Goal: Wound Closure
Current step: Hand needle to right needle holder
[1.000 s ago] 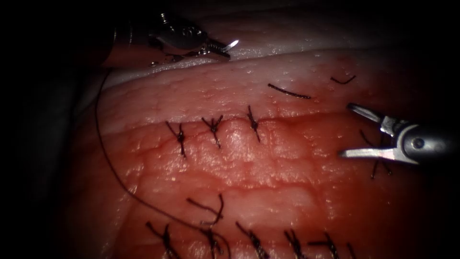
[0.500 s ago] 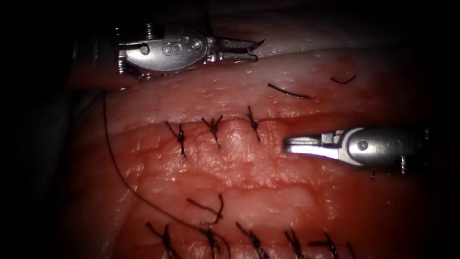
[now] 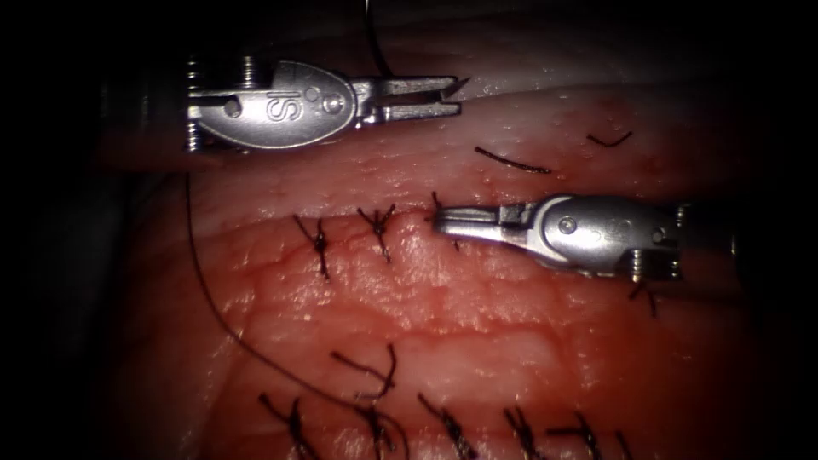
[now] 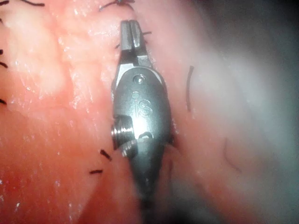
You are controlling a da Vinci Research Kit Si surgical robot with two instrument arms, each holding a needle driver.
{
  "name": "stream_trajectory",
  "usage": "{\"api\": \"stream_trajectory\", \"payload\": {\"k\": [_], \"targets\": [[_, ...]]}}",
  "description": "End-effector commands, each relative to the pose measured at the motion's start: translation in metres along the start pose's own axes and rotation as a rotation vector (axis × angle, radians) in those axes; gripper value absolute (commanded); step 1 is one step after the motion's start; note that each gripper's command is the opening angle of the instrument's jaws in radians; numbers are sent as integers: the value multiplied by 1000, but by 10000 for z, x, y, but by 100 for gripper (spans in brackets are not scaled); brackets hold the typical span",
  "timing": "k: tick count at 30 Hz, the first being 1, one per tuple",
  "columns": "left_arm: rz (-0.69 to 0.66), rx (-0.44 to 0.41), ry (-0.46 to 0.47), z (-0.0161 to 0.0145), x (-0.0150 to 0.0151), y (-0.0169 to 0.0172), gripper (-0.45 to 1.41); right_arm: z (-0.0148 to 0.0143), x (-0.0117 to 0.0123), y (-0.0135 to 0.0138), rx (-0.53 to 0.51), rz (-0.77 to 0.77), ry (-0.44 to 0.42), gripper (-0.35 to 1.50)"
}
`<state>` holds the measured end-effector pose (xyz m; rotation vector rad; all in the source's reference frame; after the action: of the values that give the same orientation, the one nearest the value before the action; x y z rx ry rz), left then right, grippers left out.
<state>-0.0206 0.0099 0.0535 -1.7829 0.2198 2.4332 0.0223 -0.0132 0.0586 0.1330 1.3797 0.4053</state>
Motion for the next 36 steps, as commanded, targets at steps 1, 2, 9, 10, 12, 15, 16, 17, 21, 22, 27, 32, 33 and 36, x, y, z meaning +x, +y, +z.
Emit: {"api": "stream_trajectory", "payload": {"k": [1,2,9,10,12,15,16,17,21,22,27,32,33,36], "targets": [[7,3,-2,7,-1,-1,-45,16,-11,-5,14,-7,-11,-35],[19,2,-2,7,2,1,-45,21,-16,-9,22,-7,-24,-35],[32,-15,29,1,20,11,-45,32,-59,-34,74,-26,-116,-35],[31,-17,31,0,22,11,-45,31,-63,-37,79,-25,-126,-35],[35,-20,35,-3,25,11,-45,29,-69,-43,91,-29,-153,-35],[34,-20,42,-8,28,10,-45,24,-72,-53,110,-38,-206,-35],[34,-21,43,-9,28,10,-45,22,-72,-56,117,-40,-223,-35],[34,-23,44,-10,28,10,-45,20,-71,-60,130,-42,-240,-35],[34,-30,52,-17,28,11,-45,10,-66,-72,170,-47,-293,-35],[34,-28,54,-17,28,11,-45,8,-65,-74,175,-48,-307,-35],[38,-28,55,-22,32,10,-45,-2,-68,-81,231,-38,-374,-35],[44,-30,57,-24,36,12,-45,-11,-75,-84,255,-27,-409,-35],[44,-30,57,-25,36,12,-45,-11,-75,-83,252,-26,-400,-35],[43,-29,55,-25,40,14,-45,-10,-67,-76,183,-18,-332,-35]]}}
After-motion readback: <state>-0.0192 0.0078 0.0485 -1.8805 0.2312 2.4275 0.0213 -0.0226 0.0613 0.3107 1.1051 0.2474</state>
